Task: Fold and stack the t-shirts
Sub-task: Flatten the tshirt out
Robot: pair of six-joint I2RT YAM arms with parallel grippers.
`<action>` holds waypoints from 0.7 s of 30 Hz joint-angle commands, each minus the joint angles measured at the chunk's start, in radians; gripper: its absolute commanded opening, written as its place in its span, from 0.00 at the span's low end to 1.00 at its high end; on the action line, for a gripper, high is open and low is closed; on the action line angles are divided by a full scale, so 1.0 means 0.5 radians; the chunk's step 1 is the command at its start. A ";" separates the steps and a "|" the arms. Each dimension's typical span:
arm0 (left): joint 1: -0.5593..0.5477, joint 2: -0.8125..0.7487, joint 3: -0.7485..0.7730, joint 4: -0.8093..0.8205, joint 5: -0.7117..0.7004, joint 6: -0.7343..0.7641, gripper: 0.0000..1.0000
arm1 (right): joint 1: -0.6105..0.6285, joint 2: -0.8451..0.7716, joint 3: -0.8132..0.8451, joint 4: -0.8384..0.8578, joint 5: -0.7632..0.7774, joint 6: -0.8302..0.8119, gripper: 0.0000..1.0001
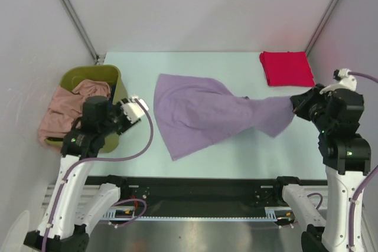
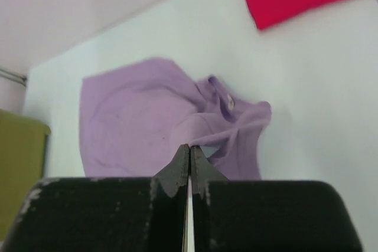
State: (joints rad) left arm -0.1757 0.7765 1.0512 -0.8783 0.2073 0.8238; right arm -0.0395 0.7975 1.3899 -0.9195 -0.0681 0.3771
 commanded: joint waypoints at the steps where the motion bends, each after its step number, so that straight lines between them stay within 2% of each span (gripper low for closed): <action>1: -0.261 0.150 -0.316 -0.072 0.288 -0.199 0.56 | -0.007 -0.030 -0.297 -0.119 -0.057 0.016 0.00; 2: -0.369 0.165 -0.368 -0.008 0.279 -0.248 0.60 | -0.007 -0.045 -0.343 -0.109 -0.045 0.022 0.00; 3: -0.579 0.198 -0.414 0.123 0.236 -0.312 0.65 | -0.007 -0.058 -0.380 -0.097 -0.045 0.031 0.00; 5: -0.801 0.269 -0.504 0.231 0.223 -0.347 0.70 | -0.007 -0.058 -0.448 -0.075 -0.057 0.050 0.00; 6: -0.854 0.321 -0.519 0.274 0.251 -0.365 0.78 | -0.007 -0.058 -0.457 -0.072 -0.060 0.056 0.00; 8: -0.961 0.526 -0.574 0.342 0.169 -0.374 0.87 | -0.007 -0.067 -0.479 -0.078 -0.033 0.074 0.00; 11: -1.158 0.824 -0.617 0.523 0.049 -0.448 0.88 | -0.007 -0.104 -0.503 -0.097 0.019 0.093 0.00; 14: -1.216 1.041 -0.575 0.634 0.015 -0.521 0.86 | -0.007 -0.138 -0.531 -0.121 0.047 0.090 0.00; 17: -1.256 1.189 -0.522 0.671 0.055 -0.595 0.81 | -0.007 -0.150 -0.552 -0.170 0.084 0.080 0.00; 21: -1.360 1.321 -0.574 0.723 -0.123 -0.565 0.77 | -0.007 -0.187 -0.559 -0.201 0.090 0.093 0.00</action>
State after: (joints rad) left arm -0.8272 1.4075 0.7555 -0.5770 0.1989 0.5636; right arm -0.0395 0.7181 1.1122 -1.0073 -0.0429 0.4149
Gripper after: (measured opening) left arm 0.782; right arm 0.011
